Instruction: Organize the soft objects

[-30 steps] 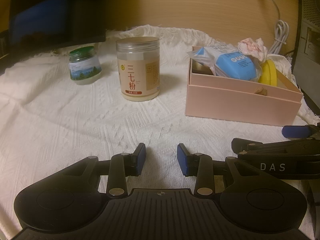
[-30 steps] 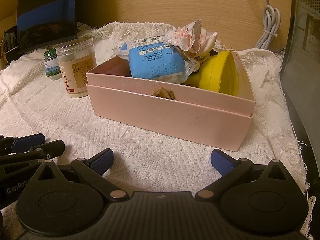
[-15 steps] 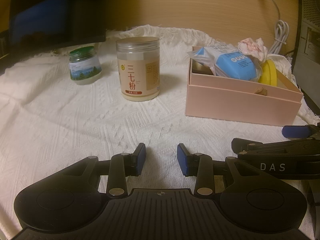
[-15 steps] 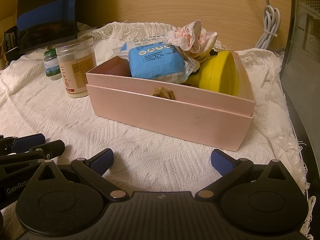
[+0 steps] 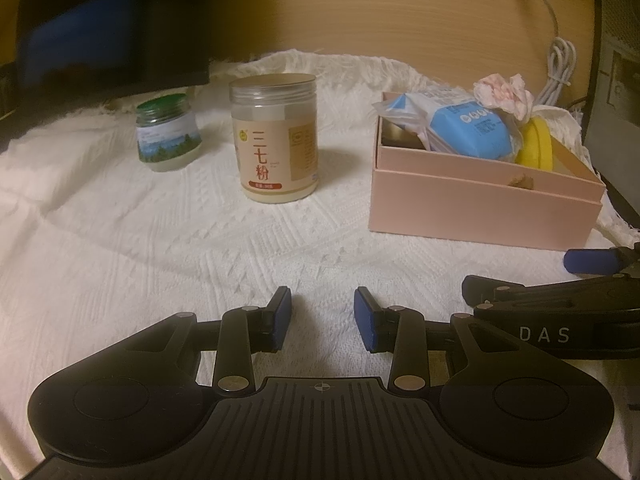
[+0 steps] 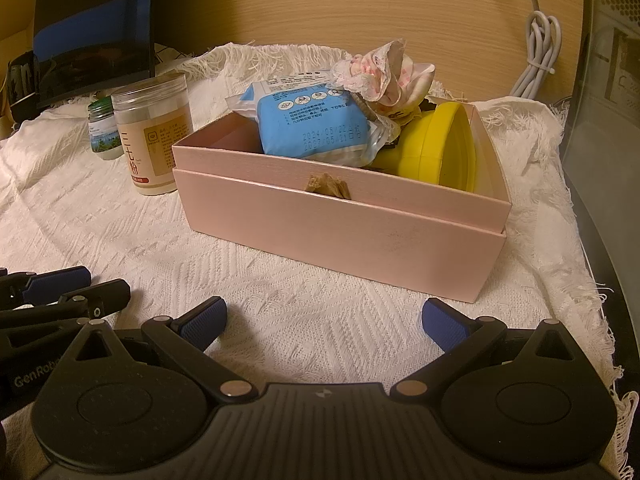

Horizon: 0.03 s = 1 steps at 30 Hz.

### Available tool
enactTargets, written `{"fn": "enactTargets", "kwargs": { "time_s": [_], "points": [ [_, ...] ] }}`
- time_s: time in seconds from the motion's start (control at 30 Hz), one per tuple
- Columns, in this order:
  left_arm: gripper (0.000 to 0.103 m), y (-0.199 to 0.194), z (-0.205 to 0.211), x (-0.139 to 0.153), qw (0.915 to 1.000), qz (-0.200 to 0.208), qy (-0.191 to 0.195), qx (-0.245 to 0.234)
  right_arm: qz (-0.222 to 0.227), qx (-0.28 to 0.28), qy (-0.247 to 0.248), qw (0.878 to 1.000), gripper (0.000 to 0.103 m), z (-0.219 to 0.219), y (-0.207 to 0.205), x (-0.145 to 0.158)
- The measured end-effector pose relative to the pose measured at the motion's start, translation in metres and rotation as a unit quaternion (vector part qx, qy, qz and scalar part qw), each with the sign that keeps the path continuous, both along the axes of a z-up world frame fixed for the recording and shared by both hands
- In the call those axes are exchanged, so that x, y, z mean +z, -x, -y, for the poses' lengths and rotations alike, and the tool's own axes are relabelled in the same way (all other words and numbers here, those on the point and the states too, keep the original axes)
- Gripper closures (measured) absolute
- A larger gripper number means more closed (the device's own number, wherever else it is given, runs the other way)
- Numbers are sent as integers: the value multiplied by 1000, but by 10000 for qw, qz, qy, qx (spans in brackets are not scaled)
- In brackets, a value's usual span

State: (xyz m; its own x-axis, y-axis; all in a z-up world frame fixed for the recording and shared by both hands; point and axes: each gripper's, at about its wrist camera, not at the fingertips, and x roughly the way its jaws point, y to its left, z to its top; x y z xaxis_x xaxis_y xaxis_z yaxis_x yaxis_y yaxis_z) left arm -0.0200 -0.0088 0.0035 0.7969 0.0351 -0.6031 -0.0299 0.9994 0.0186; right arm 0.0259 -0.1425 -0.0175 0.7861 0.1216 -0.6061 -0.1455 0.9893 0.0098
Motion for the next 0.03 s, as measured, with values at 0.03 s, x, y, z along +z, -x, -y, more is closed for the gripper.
{"fn": "enactTargets", "kwargs": {
  "time_s": [0.03],
  "points": [
    [64, 0, 0, 0, 10000, -4, 3, -20, 0, 1, 0, 10000, 0, 0, 0, 0]
  ]
}}
